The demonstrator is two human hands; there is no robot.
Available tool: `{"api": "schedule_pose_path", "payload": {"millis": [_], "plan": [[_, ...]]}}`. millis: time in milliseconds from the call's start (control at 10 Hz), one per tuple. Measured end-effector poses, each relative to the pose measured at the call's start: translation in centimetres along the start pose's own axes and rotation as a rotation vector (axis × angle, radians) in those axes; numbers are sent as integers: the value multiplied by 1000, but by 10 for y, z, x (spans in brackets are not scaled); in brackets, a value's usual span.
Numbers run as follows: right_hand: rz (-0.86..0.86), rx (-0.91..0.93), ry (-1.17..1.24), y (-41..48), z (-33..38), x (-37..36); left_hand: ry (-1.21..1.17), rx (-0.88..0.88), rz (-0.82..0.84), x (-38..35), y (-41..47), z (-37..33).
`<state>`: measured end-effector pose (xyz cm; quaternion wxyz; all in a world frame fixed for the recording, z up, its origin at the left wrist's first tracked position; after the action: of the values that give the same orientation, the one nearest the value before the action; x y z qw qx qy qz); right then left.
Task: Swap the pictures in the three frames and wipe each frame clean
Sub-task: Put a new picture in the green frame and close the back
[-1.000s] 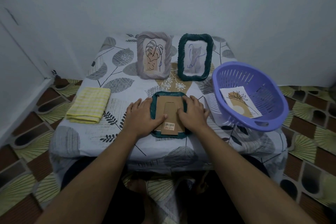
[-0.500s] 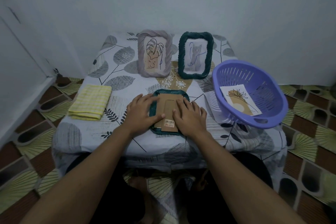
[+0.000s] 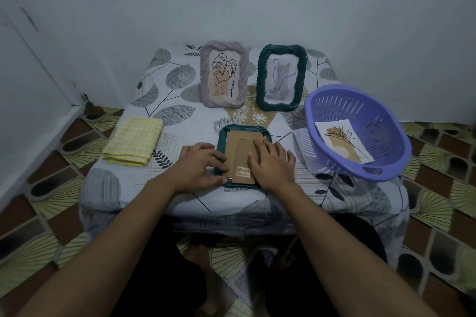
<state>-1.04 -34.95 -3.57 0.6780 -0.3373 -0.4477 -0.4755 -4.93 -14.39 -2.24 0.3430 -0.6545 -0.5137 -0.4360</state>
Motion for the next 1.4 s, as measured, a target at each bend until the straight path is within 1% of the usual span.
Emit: {"api": "schedule_pose_path", "payload": {"millis": [100, 200, 300, 400, 600, 700, 800, 900, 1000, 1100, 1200, 1300, 1400], "plan": [[2, -2, 2, 0, 0, 0, 153, -86, 43, 6, 2, -12], [0, -3, 3, 0, -1, 0, 233, -133, 59, 7, 2, -16], [-5, 1, 5, 1, 0, -1, 269, -186, 11, 4, -3, -17], [-8, 1, 2, 1, 0, -1, 256, -205, -78, 0, -7, -16], [-6, -2, 5, 1, -1, -1, 71, -127, -209, -7, -6, -13], [-8, 0, 6, 2, -1, -2, -51, -26, -225, -10, -6, -9], [-8, -1, 9, 2, -1, -2, -79, 34, -213, -10, -6, -10], [-9, -2, 12, 2, -1, -2, -201, 128, -160, -9, 2, -3], [1, -1, 12, 2, -1, -2, -296, 174, -220, -13, 7, 1], [-1, -3, 13, 2, -2, -2, -179, 287, -213, -21, 11, -8], [5, 0, 15, 1, 0, -1, -39, 359, -156, -29, 14, -13], [12, 0, 30, 0, 0, 1, 9, 357, -159, -31, 16, -12], [50, -6, 54, 2, 0, 3, 4, 351, -197, -29, 16, -12]]}}
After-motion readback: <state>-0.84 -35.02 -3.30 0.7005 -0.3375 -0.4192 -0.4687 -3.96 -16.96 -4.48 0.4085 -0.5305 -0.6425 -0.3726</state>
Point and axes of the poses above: each hand's wrist, its own y-axis towards the middle knuckle, its own x-axis out of the back of the hand, z = x × y, the point moved 3 cm from there along y, towards the middle knuckle, and after that the axes turned 7 degrees about x, right-handed, at the moved point
